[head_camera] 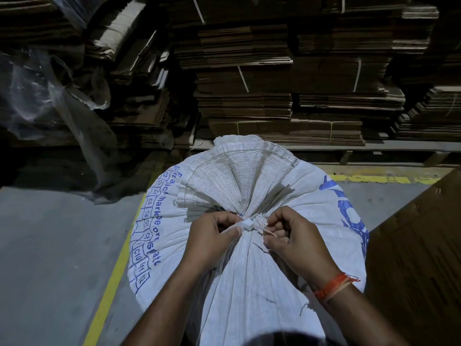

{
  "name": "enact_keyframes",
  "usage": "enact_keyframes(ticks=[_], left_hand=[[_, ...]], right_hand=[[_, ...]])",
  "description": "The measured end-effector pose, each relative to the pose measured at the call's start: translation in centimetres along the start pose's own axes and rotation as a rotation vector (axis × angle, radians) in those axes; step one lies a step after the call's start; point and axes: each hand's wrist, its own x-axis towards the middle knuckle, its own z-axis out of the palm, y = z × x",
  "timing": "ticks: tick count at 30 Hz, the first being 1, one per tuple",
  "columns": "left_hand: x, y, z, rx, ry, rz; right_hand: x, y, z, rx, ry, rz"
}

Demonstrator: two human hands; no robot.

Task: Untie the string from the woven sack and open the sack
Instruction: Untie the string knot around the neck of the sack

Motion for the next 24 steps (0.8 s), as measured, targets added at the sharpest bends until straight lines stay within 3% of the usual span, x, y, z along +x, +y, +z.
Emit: enact_keyframes(ticks=[7,24], left_hand=[[0.1,0.0,0.3,0.025,0.030,-0.005],[-0.8,0.6,1.6,0.117,0.202,0.032]], right_hand=[[0.1,0.0,0.2,0.055,0.069,0.028],[0.4,0.3,1.9,-0.089,0.133,-0.018]])
